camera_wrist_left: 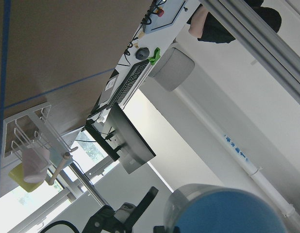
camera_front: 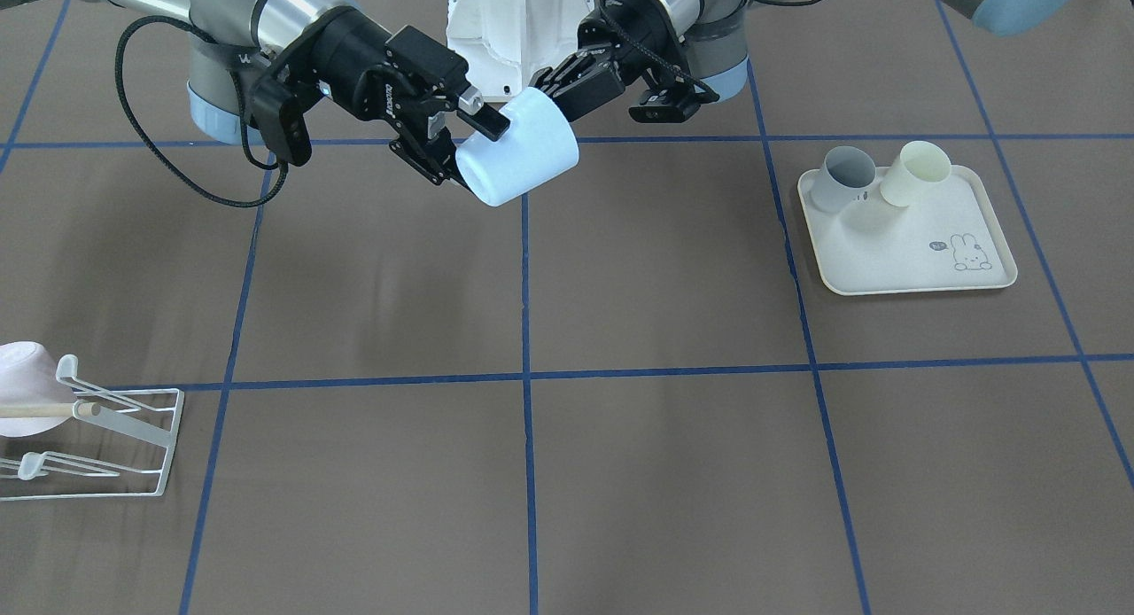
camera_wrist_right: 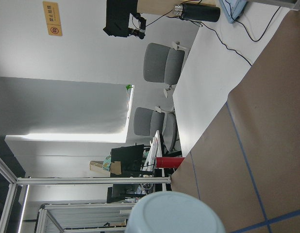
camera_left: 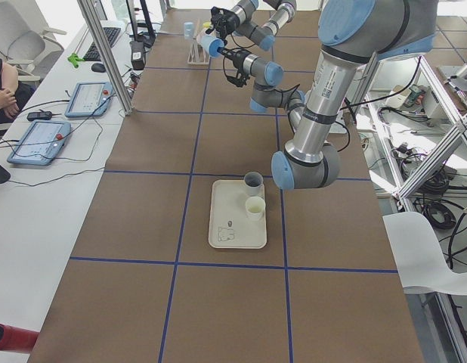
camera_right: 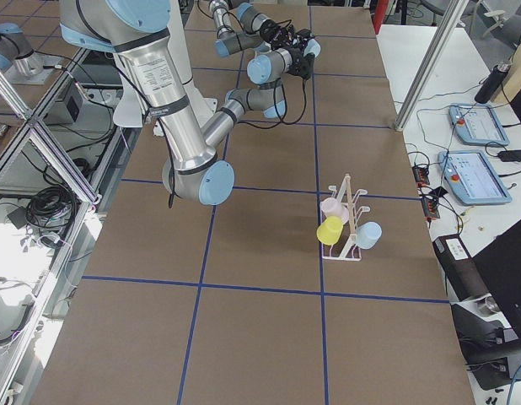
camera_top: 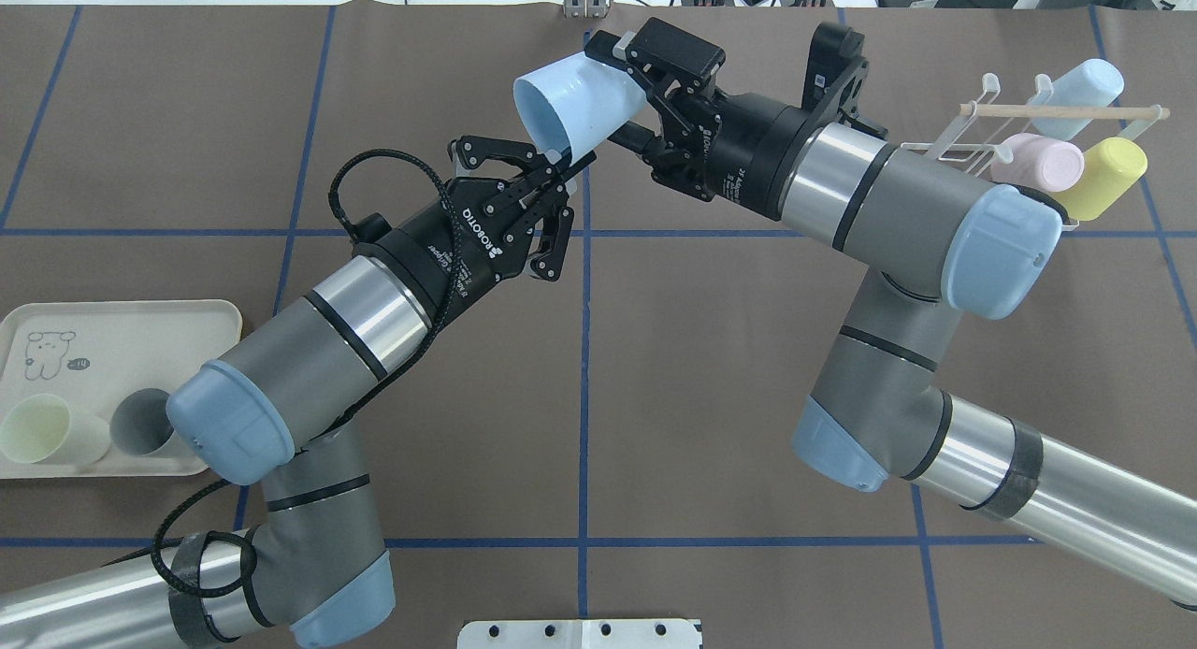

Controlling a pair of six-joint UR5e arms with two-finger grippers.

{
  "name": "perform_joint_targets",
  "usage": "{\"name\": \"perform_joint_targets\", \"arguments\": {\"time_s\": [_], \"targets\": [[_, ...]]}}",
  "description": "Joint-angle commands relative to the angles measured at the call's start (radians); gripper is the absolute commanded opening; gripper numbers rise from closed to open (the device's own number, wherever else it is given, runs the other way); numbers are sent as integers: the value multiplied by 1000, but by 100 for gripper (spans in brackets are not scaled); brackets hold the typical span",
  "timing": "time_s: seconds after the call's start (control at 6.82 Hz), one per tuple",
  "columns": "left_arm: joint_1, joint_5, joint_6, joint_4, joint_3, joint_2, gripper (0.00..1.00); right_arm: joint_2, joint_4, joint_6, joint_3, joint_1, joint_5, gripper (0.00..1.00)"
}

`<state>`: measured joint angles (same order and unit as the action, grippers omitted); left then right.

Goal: Transfer IKEA cup to right arm and place on rack

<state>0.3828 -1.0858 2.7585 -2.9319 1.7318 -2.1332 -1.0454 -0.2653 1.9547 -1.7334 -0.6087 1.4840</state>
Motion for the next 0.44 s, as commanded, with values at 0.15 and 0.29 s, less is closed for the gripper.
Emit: {"name": "perform_joint_targets", "arguments": {"time_s": [0.15, 0.29], "targets": [[-15, 20, 0, -1, 0, -2, 0, 1, 0, 1, 0, 4, 1, 99], [-15, 20, 0, -1, 2, -4, 0, 1, 0, 1, 0, 4, 1, 98]]}}
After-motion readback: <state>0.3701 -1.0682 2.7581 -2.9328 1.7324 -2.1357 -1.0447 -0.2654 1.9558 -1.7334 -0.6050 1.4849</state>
